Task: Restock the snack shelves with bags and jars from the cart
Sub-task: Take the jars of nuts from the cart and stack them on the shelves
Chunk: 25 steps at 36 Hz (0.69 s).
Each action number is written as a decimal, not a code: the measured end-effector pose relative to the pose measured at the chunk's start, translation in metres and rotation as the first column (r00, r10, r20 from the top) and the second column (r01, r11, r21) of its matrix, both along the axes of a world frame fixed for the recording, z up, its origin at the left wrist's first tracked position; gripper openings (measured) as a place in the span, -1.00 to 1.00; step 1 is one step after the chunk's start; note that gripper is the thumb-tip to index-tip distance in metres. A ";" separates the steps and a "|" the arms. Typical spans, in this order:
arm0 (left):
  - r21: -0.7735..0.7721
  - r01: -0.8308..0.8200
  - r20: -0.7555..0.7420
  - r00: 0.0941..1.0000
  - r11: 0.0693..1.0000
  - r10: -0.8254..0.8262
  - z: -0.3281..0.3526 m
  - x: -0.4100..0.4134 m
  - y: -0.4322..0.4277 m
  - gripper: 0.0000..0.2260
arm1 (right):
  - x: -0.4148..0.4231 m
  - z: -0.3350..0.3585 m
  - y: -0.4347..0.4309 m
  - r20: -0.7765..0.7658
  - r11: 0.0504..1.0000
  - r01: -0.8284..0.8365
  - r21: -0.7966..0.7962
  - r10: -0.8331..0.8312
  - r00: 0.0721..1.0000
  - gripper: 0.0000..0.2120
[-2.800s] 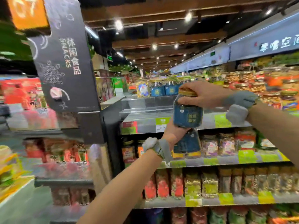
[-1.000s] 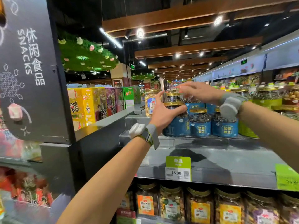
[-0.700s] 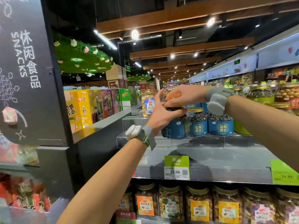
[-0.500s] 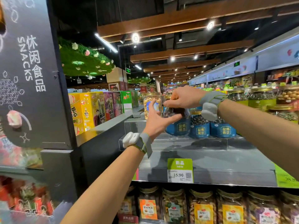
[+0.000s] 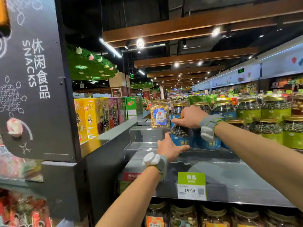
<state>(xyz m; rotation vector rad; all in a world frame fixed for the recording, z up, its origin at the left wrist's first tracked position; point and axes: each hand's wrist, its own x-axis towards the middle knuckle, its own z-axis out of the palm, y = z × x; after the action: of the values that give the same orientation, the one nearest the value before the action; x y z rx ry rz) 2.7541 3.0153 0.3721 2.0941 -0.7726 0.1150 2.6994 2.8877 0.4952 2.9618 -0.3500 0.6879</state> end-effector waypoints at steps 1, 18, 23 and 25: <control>0.005 -0.005 0.003 1.000 1.000 0.005 0.000 0.003 -0.001 -0.25 | 0.001 -0.002 -0.003 -0.011 1.000 -0.008 0.012 0.008 1.000 -0.34; 0.117 -0.055 0.037 0.998 0.992 0.051 -0.001 0.026 -0.018 -0.08 | -0.042 0.004 -0.054 -0.175 0.983 0.105 -0.150 -0.131 0.976 -0.46; 0.156 -0.070 0.050 0.997 0.985 0.063 0.000 0.023 -0.021 -0.03 | -0.045 -0.008 -0.061 -0.169 0.979 0.126 -0.163 -0.153 0.974 -0.43; 0.167 -0.065 0.049 0.997 0.984 0.058 0.002 0.021 -0.019 -0.03 | -0.045 -0.008 -0.060 -0.173 0.978 0.133 -0.158 -0.160 0.972 -0.43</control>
<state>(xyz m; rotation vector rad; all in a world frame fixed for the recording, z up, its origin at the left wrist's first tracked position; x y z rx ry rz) 2.7752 2.9959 0.3740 2.2828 -0.7668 0.1335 2.6543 2.8280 0.4877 2.7969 -0.4763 0.3993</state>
